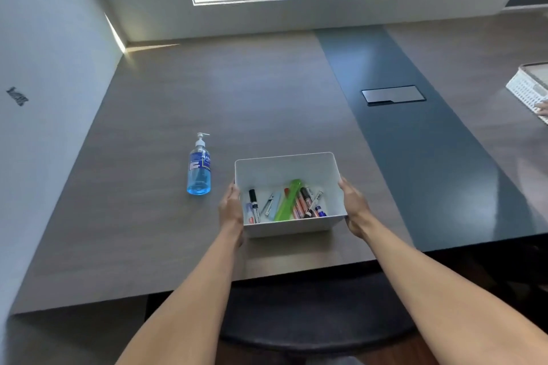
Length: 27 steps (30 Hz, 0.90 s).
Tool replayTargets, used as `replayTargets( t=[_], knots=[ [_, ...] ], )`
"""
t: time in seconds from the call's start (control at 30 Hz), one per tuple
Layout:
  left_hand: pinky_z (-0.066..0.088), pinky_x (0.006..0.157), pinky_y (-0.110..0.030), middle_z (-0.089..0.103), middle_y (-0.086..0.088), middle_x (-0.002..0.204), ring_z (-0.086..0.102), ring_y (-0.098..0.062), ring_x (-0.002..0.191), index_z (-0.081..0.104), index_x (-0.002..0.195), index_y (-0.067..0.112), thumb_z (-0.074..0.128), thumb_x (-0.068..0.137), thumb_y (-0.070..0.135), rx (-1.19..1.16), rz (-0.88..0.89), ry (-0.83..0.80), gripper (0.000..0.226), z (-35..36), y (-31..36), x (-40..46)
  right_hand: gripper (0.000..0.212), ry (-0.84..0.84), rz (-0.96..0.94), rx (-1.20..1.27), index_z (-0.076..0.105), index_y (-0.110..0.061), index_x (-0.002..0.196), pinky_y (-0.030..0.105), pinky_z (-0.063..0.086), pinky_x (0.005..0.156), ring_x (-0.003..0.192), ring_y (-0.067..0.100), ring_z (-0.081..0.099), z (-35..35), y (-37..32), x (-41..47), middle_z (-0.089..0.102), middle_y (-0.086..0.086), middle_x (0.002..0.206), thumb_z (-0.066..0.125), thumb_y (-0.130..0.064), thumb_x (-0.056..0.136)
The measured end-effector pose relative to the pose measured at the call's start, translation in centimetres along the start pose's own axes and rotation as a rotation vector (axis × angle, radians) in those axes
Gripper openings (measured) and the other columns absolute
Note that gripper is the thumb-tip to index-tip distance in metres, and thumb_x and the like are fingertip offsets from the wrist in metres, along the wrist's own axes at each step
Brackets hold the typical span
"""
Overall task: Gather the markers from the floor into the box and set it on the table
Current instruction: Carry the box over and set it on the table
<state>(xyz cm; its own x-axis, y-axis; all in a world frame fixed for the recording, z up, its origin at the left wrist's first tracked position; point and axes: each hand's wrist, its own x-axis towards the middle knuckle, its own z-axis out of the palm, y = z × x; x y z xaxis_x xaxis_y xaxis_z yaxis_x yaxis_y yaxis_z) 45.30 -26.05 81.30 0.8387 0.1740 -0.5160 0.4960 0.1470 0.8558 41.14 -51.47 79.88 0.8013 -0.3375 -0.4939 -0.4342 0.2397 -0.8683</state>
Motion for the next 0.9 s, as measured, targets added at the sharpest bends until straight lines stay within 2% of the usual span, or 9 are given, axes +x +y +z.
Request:
replayTargets(
  t=[0.07,0.13,0.23,0.33,0.5,0.57,0.63,0.77,0.9],
  knots=[
    [0.05,0.099,-0.043,0.073,-0.007,0.114,0.065,-0.024,0.106,0.066,0.114,0.008,0.045,0.098,0.029,0.003,0.024,0.009,0.034,0.6,0.4,0.9,0.039,0.003,0.012,-0.031,0.065,-0.019,0.131,0.046,0.052,0.104,0.117,0.024,0.067,0.5,-1.0,1.5,0.069,0.003,0.13,0.046,-0.037,0.101],
    [0.051,0.099,-0.044,0.072,-0.005,0.113,0.064,-0.022,0.102,0.068,0.113,0.012,0.044,0.099,0.03,-0.001,0.022,0.012,0.033,1.3,1.0,2.1,0.032,0.01,0.015,-0.051,0.07,-0.025,0.121,0.043,0.058,0.094,0.105,0.022,0.072,1.0,-2.0,2.8,0.073,0.002,0.121,0.048,-0.037,0.1],
    [0.046,0.109,-0.052,0.07,-0.007,0.123,0.064,-0.027,0.115,0.066,0.119,0.012,0.042,0.1,0.033,0.05,0.035,0.008,0.037,2.4,2.1,4.8,0.032,0.049,0.0,-0.076,0.07,-0.022,0.119,0.037,0.061,0.084,0.095,0.019,0.074,1.6,-3.2,5.5,0.075,0.002,0.116,0.049,-0.036,0.1],
    [0.042,0.113,-0.051,0.064,-0.009,0.134,0.057,-0.03,0.128,0.062,0.127,0.012,0.041,0.099,0.038,0.105,0.039,0.018,0.044,3.4,3.2,7.5,0.041,0.032,0.005,-0.114,0.064,-0.017,0.133,0.046,0.054,0.102,0.115,0.025,0.068,2.1,-4.5,8.6,0.07,0.003,0.127,0.046,-0.034,0.101],
    [0.04,0.098,-0.034,0.062,0.007,0.105,0.05,-0.018,0.106,0.06,0.081,0.03,0.034,0.101,0.041,0.207,0.096,0.027,0.035,5.6,5.1,12.2,0.047,0.009,0.03,-0.212,0.056,-0.016,0.142,0.046,0.044,0.113,0.13,0.025,0.058,2.5,-7.0,13.7,0.061,0.002,0.141,0.045,-0.034,0.1],
    [0.037,0.091,-0.028,0.061,0.009,0.106,0.048,-0.015,0.106,0.063,0.092,0.029,0.033,0.103,0.038,0.198,0.102,0.005,0.033,6.6,5.7,13.9,0.045,-0.008,0.043,-0.225,0.058,-0.018,0.14,0.041,0.05,0.106,0.124,0.024,0.062,2.6,-8.1,15.3,0.064,0.001,0.137,0.046,-0.034,0.1],
    [0.036,0.099,-0.027,0.059,0.007,0.125,0.049,-0.014,0.12,0.061,0.128,0.022,0.032,0.104,0.038,0.179,0.099,0.007,0.041,7.2,6.0,14.7,0.043,-0.006,0.045,-0.249,0.06,-0.017,0.138,0.036,0.054,0.098,0.12,0.022,0.064,2.8,-9.1,16.3,0.065,0.002,0.136,0.047,-0.032,0.1],
    [0.029,0.103,-0.025,0.047,0.001,0.151,0.042,-0.016,0.139,0.043,0.149,0.018,0.031,0.105,0.04,0.172,0.089,0.035,0.05,7.6,5.9,15.2,0.041,0.038,-0.008,-0.285,0.061,-0.014,0.137,0.043,0.044,0.113,0.129,0.023,0.058,3.5,-9.5,16.8,0.064,0.0,0.135,0.043,-0.025,0.101],
    [0.04,0.083,-0.023,0.058,0.017,0.094,0.047,-0.01,0.099,0.061,0.092,0.028,0.029,0.104,0.033,0.231,0.108,0.032,0.034,7.8,6.4,15.1,0.042,0.039,-0.036,-0.323,0.062,-0.017,0.137,0.04,0.045,0.112,0.126,0.022,0.059,3.6,-9.8,16.3,0.064,0.0,0.136,0.041,-0.024,0.102]
  ],
)
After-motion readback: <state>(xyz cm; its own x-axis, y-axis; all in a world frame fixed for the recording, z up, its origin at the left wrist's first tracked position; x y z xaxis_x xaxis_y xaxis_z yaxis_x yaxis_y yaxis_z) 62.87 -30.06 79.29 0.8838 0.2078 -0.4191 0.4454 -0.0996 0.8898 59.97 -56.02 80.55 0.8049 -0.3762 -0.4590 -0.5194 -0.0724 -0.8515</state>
